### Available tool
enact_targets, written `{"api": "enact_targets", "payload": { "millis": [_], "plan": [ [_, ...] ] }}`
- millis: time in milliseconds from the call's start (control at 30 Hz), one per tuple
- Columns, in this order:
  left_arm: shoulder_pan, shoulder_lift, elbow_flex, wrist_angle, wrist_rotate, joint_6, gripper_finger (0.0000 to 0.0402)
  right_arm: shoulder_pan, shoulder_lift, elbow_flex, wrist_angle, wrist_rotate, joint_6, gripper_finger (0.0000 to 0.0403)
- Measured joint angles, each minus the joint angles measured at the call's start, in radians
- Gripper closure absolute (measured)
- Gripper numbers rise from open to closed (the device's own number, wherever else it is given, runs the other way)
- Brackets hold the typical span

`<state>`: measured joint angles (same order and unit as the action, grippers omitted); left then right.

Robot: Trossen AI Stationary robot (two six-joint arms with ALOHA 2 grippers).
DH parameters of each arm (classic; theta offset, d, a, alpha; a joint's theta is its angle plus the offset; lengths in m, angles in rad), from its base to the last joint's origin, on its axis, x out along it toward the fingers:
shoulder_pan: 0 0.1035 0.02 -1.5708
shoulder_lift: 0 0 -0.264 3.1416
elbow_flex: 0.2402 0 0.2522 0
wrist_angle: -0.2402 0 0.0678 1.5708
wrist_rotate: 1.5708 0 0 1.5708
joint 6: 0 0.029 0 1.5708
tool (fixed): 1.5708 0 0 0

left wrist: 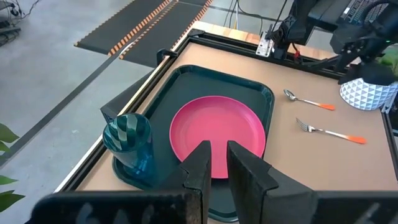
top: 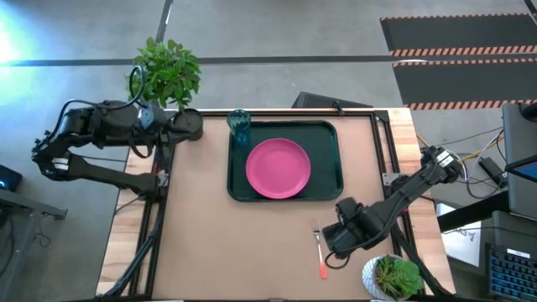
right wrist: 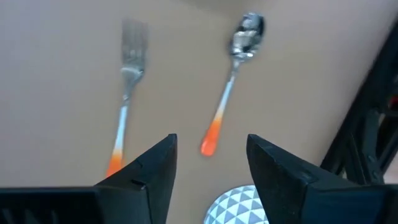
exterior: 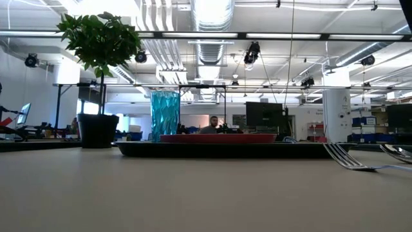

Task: Pick and place plate/cup/fork/spoon on tray
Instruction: Put the orange spoon on the black tray to the right of the pink plate

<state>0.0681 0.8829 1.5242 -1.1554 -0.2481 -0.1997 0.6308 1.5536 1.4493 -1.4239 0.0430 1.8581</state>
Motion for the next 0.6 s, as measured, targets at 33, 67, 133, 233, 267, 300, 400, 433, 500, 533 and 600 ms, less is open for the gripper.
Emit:
{"api": "enact_targets", "payload": {
  "millis": [33, 67, 133, 233, 267, 300, 400, 433, 500, 533, 600],
  "plan": [
    [0.000, 0.002, 0.000, 0.000, 0.000, 0.000, 0.0368, 0.000, 0.000, -0.011, 0.000, 0.000, 0.027, 0.0214],
    [0.000, 0.004, -0.001, 0.000, 0.000, 0.000, 0.0368, 0.004, 0.000, -0.022, 0.002, 0.000, 0.052, 0.0211],
    [0.000, 0.003, -0.005, -0.001, 0.000, 0.001, 0.0368, 0.012, 0.000, -0.051, 0.017, 0.001, 0.087, 0.0208],
    [0.000, 0.000, -0.012, -0.006, 0.000, 0.001, 0.0368, 0.032, -0.009, -0.109, 0.099, 0.000, 0.116, 0.0207],
    [0.000, -0.001, -0.012, -0.006, 0.000, 0.001, 0.0368, 0.038, -0.016, -0.134, 0.138, 0.000, 0.122, 0.0207],
    [0.000, -0.003, -0.013, -0.005, 0.000, 0.001, 0.0368, 0.046, -0.024, -0.162, 0.179, -0.001, 0.133, 0.0206],
    [0.000, -0.010, -0.016, -0.006, 0.000, 0.003, 0.0368, 0.070, -0.046, -0.254, 0.305, 0.000, 0.177, 0.0206],
    [0.000, -0.011, -0.016, -0.005, 0.000, 0.003, 0.0368, 0.079, -0.052, -0.283, 0.334, -0.002, 0.194, 0.0206],
    [0.000, -0.016, -0.016, -0.005, 0.000, 0.003, 0.0368, 0.095, -0.063, -0.336, 0.376, -0.015, 0.226, 0.0206],
    [0.000, -0.018, -0.016, -0.005, 0.000, 0.003, 0.0368, 0.100, -0.066, -0.358, 0.391, -0.024, 0.239, 0.0206],
    [0.000, -0.023, -0.016, -0.005, 0.000, 0.003, 0.0368, 0.107, -0.072, -0.393, 0.398, -0.027, 0.253, 0.0206]
  ]
}}
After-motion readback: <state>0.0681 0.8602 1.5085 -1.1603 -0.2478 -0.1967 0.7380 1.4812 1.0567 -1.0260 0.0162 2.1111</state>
